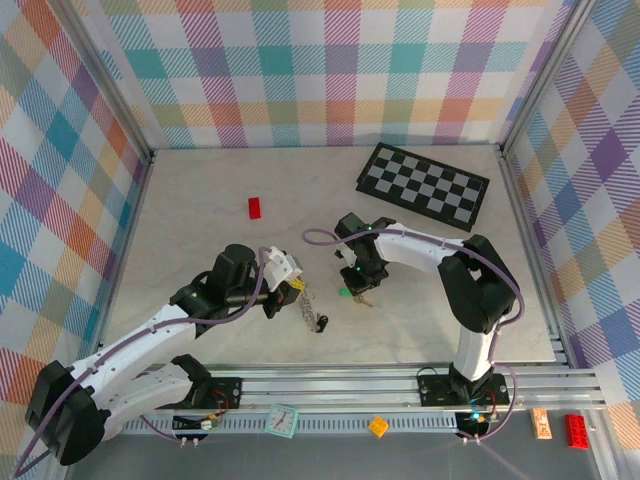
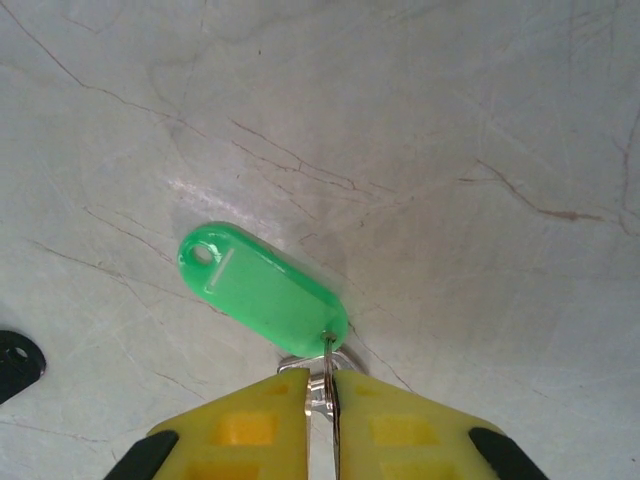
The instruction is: Put the keys on the keyring
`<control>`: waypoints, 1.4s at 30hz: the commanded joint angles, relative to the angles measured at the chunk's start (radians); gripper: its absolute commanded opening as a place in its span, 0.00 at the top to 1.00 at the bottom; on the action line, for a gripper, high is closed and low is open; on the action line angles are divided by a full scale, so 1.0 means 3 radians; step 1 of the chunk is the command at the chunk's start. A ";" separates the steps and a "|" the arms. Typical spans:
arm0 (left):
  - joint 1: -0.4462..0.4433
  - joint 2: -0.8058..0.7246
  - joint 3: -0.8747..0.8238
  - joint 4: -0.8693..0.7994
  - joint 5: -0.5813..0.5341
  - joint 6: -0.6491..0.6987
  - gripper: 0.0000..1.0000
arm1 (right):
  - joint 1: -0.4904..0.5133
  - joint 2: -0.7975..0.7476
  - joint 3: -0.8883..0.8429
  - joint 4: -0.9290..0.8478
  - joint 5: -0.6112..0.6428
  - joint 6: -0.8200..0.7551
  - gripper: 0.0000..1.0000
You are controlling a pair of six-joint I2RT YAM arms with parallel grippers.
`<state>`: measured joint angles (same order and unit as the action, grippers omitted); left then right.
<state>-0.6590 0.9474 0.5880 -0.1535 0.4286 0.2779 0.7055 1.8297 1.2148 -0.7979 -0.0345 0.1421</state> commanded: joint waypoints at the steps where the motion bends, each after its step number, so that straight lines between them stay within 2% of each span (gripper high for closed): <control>1: -0.0043 0.0000 0.0060 0.0118 0.0054 0.0040 1.00 | -0.0025 0.0098 0.0064 -0.0079 0.0013 -0.0026 0.85; 7: -0.0043 0.0000 0.0065 0.0108 0.0059 0.0041 1.00 | -0.0025 0.0141 0.0077 -0.0076 0.0028 -0.0031 0.83; 21: -0.0043 -0.0003 0.0065 0.0103 0.0059 0.0046 1.00 | -0.0027 0.0135 0.0107 -0.0111 0.0028 -0.0044 0.93; 29: -0.0043 -0.0001 0.0065 0.0108 0.0062 0.0046 1.00 | -0.0026 0.0117 0.0133 -0.0160 0.0044 -0.0058 0.91; 33: -0.0043 -0.0001 0.0064 0.0103 0.0060 0.0048 1.00 | -0.0026 0.0114 0.0138 -0.0178 0.0044 -0.0059 0.99; 38: -0.0042 -0.0013 0.0065 0.0098 0.0054 0.0045 1.00 | -0.0027 0.0006 0.0144 -0.0204 0.0087 -0.0070 1.00; 42: -0.0043 -0.0027 0.0070 0.0098 0.0039 0.0040 1.00 | -0.0025 -0.0290 0.0064 -0.0111 0.0115 -0.0102 1.00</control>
<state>-0.6590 0.9482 0.5880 -0.1539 0.4286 0.2779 0.7052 1.8385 1.2324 -0.8299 -0.0109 0.1307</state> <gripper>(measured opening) 0.043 0.046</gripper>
